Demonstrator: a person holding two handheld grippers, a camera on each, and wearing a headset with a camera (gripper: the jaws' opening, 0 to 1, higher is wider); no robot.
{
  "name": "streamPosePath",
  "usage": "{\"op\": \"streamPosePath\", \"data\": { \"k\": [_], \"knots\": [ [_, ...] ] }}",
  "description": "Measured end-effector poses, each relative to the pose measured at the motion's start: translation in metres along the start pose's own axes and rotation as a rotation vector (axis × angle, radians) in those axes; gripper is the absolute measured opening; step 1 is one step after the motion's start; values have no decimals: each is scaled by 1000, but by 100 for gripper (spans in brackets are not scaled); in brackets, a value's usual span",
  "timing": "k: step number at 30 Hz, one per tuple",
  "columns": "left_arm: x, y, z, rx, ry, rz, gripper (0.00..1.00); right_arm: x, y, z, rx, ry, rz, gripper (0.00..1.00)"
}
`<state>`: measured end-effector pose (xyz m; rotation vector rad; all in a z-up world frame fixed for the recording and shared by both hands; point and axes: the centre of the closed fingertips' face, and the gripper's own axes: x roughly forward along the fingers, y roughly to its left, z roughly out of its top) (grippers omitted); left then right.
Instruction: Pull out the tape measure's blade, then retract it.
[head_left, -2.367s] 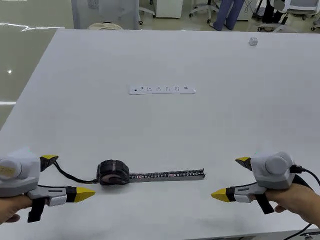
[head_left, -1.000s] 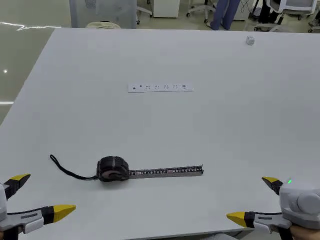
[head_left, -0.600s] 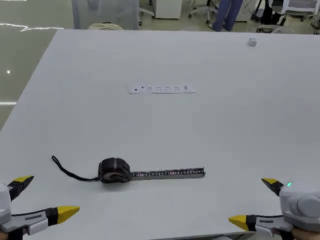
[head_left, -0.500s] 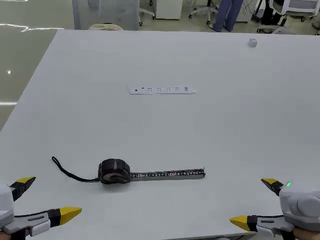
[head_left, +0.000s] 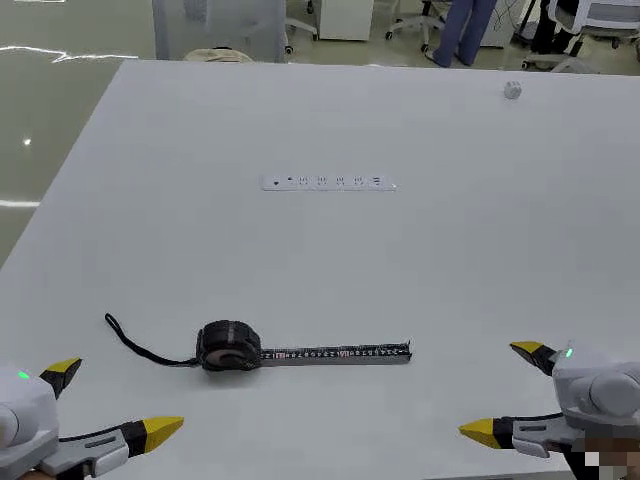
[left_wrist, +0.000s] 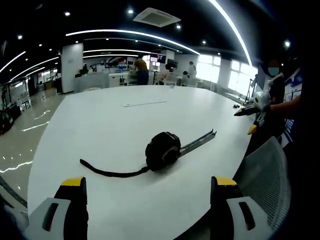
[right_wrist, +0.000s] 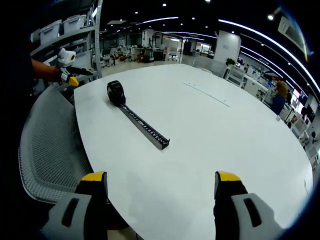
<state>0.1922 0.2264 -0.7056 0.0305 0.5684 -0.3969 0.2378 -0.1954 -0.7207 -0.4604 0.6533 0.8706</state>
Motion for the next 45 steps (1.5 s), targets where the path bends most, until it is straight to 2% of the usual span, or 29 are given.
{"op": "streamPosePath", "data": {
  "k": [5, 11, 18, 21, 24, 32, 39, 45],
  "knots": [
    [2, -3, 3, -17, -21, 35, 100, 4, -7, 7, -66, 23, 29, 89],
    [12, -11, 8, -29, -28, 43, 100, 7, -16, 16, -108, 39, 61, 86],
    [21, -23, 22, -13, -51, 62, 100, 14, -21, 26, -167, 58, 105, 85],
    [23, -27, 24, -36, -53, 69, 100, 16, -22, 30, -186, 64, 120, 85],
    [25, -31, 26, -10, -49, 72, 100, 18, -22, 36, -200, 71, 138, 85],
    [27, -33, 48, -1, -82, 88, 100, 30, -22, 53, -236, 82, 200, 83],
    [31, -38, 56, -10, -88, 108, 100, 35, -20, 69, -288, 98, 247, 81],
    [37, -39, 60, -22, -92, 136, 100, 41, -13, 74, -348, 132, 292, 79]
  ]
}}
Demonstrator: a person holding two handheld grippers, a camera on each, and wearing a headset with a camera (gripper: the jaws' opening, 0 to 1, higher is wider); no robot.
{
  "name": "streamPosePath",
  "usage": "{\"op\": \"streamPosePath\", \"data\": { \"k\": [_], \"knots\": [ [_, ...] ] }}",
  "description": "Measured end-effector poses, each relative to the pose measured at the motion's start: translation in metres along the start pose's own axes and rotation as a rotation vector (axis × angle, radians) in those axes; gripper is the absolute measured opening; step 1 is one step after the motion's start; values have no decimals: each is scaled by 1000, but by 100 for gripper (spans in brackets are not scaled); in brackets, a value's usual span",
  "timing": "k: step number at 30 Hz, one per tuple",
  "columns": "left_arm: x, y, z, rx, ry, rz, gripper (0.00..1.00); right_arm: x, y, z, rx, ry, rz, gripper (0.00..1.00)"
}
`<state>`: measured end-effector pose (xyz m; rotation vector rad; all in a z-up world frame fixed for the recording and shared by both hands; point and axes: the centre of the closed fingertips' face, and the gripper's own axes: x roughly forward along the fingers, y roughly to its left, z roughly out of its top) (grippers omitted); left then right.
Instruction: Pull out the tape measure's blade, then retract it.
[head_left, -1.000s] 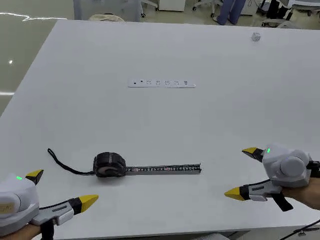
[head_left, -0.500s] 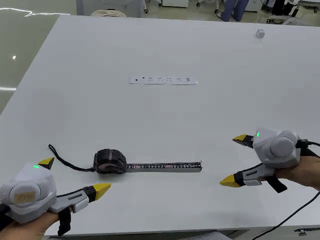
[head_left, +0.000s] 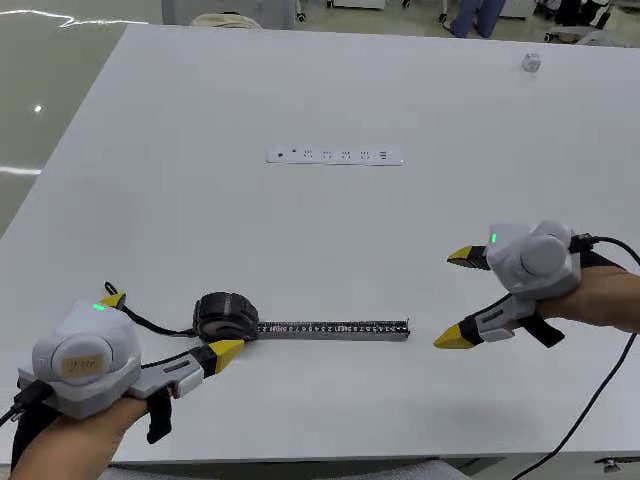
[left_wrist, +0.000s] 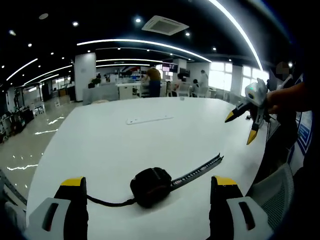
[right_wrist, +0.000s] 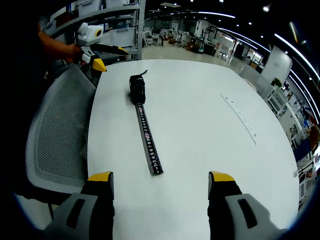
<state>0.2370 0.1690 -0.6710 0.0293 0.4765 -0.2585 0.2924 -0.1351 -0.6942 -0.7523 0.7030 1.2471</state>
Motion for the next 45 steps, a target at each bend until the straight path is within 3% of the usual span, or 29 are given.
{"op": "streamPosePath", "data": {
  "k": [8, 15, 25, 45],
  "knots": [
    [10, 0, 0, -17, -1, 16, 100, 12, 5, -2, -55, 65, 85, 74],
    [17, 7, -11, -38, 13, 55, 100, 28, 5, -8, -105, 124, 150, 68],
    [26, 7, -18, -48, 31, 70, 100, 54, -1, -21, -151, 183, 196, 59],
    [40, 5, -28, -75, 54, 74, 99, 89, 7, -38, -129, 246, 270, 44]
  ]
}}
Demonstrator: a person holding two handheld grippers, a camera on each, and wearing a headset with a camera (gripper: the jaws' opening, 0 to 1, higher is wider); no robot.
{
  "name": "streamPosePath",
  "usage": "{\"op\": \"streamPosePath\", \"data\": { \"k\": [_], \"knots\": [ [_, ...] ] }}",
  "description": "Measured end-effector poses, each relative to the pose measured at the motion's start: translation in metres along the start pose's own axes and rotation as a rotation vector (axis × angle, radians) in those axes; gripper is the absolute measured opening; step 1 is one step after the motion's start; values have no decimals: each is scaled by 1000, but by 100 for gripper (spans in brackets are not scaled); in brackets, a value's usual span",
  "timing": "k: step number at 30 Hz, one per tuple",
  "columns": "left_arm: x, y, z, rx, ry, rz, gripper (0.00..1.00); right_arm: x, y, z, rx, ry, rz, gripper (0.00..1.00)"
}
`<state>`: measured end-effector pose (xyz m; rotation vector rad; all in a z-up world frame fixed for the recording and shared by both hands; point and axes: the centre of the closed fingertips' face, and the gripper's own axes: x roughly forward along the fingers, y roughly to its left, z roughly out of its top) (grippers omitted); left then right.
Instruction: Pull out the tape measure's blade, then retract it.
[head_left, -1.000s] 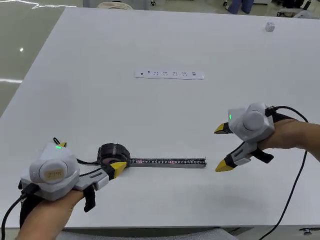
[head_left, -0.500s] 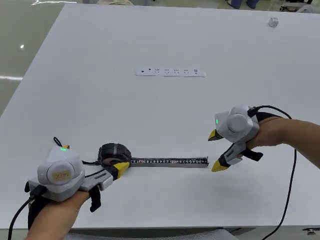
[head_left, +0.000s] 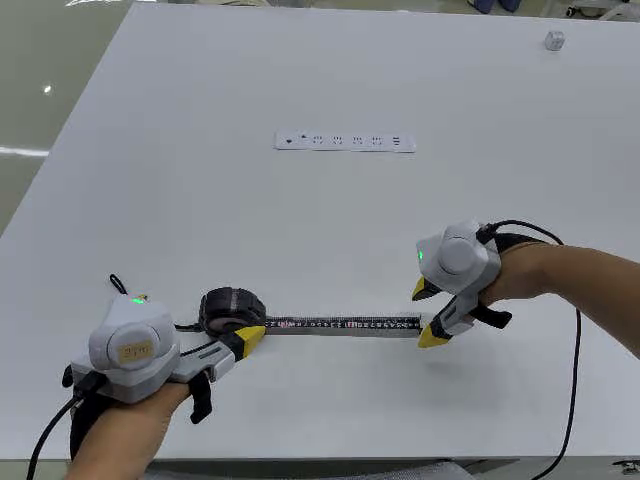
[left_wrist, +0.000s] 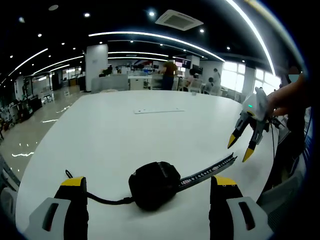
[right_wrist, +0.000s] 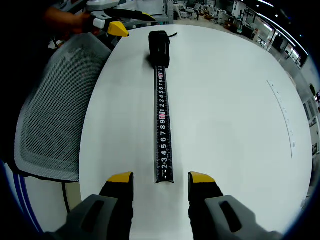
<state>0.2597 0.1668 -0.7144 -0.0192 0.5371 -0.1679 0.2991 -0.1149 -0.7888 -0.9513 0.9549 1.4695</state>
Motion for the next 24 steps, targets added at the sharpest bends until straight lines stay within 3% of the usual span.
{"op": "streamPosePath", "data": {
  "k": [13, 24],
  "knots": [
    [1, 2, -7, -11, 12, 7, 99, 17, 5, -4, 44, 29, 24, 36],
    [1, 2, -8, -21, 12, 10, 99, 19, -3, -10, 11, 69, -19, 24]
  ]
}}
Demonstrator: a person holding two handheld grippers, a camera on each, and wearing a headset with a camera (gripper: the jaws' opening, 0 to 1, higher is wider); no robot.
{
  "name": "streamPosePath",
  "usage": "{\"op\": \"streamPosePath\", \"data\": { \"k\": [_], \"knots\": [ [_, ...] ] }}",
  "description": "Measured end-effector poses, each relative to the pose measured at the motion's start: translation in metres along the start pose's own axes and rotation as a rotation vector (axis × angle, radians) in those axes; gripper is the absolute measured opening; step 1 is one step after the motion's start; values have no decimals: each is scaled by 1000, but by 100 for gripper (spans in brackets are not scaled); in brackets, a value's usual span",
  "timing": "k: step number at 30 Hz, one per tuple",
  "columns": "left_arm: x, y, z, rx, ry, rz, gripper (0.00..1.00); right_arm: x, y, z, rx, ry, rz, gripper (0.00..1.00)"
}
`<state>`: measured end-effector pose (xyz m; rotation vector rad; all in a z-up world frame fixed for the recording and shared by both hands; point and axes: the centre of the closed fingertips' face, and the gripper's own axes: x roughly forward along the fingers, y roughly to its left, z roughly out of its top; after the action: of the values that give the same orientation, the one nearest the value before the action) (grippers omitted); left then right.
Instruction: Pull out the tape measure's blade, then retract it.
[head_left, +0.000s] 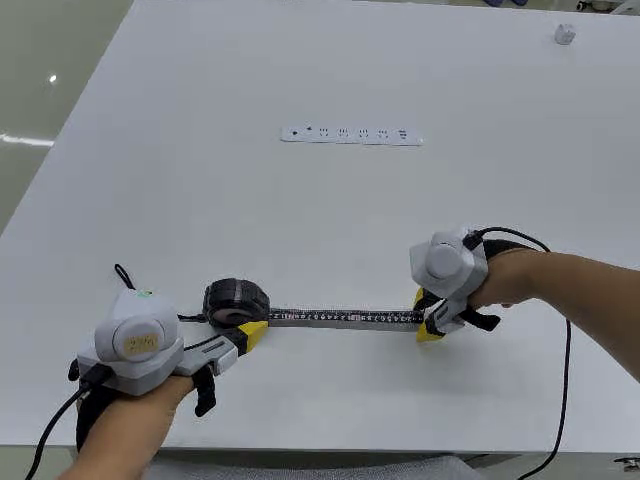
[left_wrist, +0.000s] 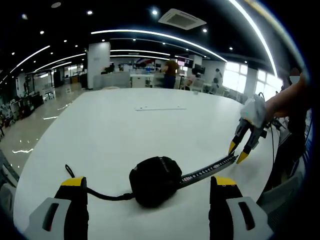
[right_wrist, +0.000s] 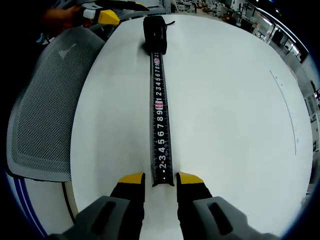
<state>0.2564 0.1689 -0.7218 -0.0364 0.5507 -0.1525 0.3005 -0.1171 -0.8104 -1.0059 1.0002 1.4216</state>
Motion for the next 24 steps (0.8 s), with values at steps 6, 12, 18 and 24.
{"op": "streamPosePath", "data": {
  "k": [6, 12, 18, 24],
  "knots": [
    [2, -2, -1, -2, 0, -3, 99, 1, -2, -2, -58, 25, -29, 16],
    [4, -1, -3, 0, 6, 0, 99, 1, -2, -1, -59, 59, -36, 16],
    [8, 0, -2, -24, 17, 7, 96, 1, -3, -1, -35, 82, -32, 15],
    [13, -3, -2, -41, 18, 25, 96, 2, -3, 0, -26, 94, -19, 15]
  ]
}}
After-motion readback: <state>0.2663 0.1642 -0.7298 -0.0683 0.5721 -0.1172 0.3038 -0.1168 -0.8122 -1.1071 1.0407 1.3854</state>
